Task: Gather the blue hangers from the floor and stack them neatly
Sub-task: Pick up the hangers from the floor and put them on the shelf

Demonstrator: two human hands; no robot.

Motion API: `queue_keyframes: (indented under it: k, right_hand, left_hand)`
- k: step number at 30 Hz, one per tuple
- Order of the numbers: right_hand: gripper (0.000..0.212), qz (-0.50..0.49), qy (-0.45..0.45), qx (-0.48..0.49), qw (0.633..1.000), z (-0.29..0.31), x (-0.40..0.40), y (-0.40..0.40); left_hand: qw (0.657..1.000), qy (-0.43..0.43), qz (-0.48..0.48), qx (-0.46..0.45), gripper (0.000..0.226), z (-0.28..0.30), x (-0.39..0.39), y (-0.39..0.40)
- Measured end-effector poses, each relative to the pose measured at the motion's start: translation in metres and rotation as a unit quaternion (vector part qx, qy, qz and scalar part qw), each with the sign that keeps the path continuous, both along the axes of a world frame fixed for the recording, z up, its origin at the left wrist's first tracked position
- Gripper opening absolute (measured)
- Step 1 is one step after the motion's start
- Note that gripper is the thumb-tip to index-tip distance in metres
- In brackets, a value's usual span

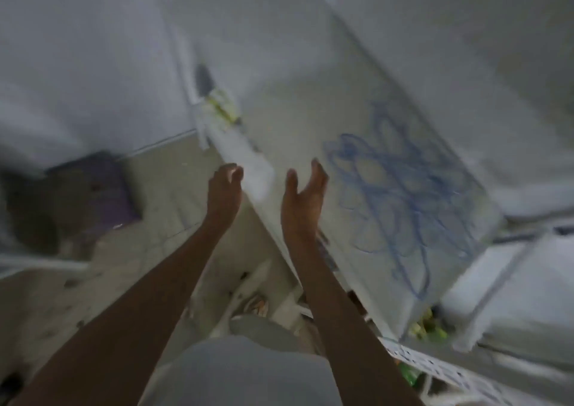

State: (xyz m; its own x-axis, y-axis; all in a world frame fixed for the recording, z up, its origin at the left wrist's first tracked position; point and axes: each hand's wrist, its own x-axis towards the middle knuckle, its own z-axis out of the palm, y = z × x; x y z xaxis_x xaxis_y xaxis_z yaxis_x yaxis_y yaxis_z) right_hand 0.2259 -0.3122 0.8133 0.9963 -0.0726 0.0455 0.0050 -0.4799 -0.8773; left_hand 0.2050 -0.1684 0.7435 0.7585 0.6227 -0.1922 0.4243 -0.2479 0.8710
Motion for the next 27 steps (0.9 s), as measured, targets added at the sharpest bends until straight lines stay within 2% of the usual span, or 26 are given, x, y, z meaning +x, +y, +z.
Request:
queue_keyframes:
  k: [2, 5, 9, 13, 15, 19, 23, 27]
  right_hand:
    - [0.059, 0.135, 0.046, -0.058, 0.988, -0.021, -0.017, 0.055]
    - [0.059, 0.28, 0.104, -0.178, 0.938, -0.061, -0.038, 0.11]
    - [0.058, 0.4, 0.164, -0.267, 0.862, -0.103, -0.071, 0.158]
    - [0.059, 0.509, 0.186, -0.326, 0.774, -0.132, -0.096, 0.19]
    - [0.062, 0.536, 0.194, -0.373, 0.732, -0.146, -0.106, 0.206]
    - [0.063, 0.563, 0.198, -0.436, 0.674, -0.191, -0.111, 0.237]
    - [0.062, 0.568, 0.198, -0.446, 0.662, -0.263, -0.111, 0.268]
    - [0.056, 0.558, 0.227, -0.466, 0.648, -0.365, -0.108, 0.289]
  left_hand:
    - [0.995, 0.041, 0.08, 0.05, 0.036, -0.015, -0.061, 0.045]
    - [0.977, 0.149, 0.125, 0.092, 0.04, -0.033, -0.151, 0.099]
    - [0.947, 0.255, 0.173, 0.096, 0.049, -0.051, -0.254, 0.149]
    - [0.934, 0.304, 0.173, 0.075, 0.056, -0.071, -0.325, 0.167]
    - [0.931, 0.322, 0.161, 0.057, 0.059, -0.085, -0.35, 0.175]
    - [0.921, 0.376, 0.097, 0.033, 0.064, -0.132, -0.375, 0.198]
    - [0.916, 0.387, 0.106, 0.017, 0.062, -0.201, -0.374, 0.215]
    - [0.905, 0.409, 0.112, -0.036, 0.06, -0.297, -0.364, 0.228]
